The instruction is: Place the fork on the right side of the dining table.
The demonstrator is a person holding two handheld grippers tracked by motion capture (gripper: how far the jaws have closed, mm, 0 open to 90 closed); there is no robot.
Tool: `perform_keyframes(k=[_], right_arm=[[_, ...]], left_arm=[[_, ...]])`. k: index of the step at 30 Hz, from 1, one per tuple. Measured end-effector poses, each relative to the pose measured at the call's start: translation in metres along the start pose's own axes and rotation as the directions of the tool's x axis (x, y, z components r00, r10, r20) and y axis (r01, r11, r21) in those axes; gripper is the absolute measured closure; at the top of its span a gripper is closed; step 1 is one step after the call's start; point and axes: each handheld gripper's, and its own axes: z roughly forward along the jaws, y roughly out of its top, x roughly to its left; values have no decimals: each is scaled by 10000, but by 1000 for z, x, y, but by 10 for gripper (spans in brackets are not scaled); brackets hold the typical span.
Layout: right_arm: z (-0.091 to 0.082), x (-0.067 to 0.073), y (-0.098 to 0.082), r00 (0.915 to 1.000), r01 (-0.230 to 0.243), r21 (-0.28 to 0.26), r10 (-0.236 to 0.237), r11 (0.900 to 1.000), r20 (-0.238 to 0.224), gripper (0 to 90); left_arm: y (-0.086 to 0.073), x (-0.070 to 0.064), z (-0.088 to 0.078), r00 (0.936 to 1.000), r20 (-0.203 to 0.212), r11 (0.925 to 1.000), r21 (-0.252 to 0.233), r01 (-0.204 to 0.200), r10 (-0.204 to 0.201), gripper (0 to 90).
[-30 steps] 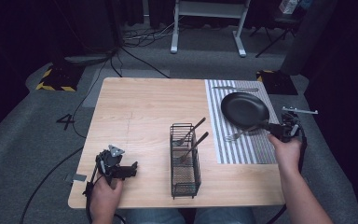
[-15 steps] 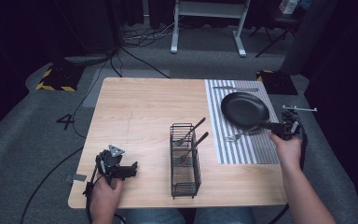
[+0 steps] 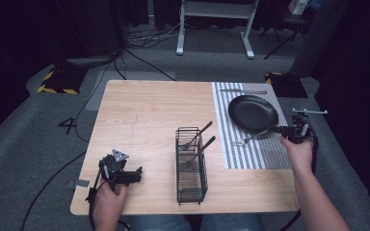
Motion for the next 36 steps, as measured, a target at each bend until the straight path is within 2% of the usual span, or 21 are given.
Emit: perform_keyframes(k=[10, 23, 33, 36], right_arm=[[2, -11, -4, 9999, -122, 181, 121, 9998, 46, 649], [8, -37, -13, 9957, -926, 405, 927, 9949, -20, 602], [7, -47, -14, 9928, -1186, 409, 1179, 9921, 195, 580], [7, -51, -15, 9913, -1266, 438, 1247, 9910, 421, 574]], left_arm=[[0, 0, 0, 10000, -3, 10000, -1, 0, 0, 5], [0, 0, 0, 10000, 10, 10000, 3, 7, -7, 5], [0, 0, 0, 10000, 9, 10000, 2, 12, -12, 5], [0, 0, 0, 10000, 13, 10000, 4, -4, 4, 5]])
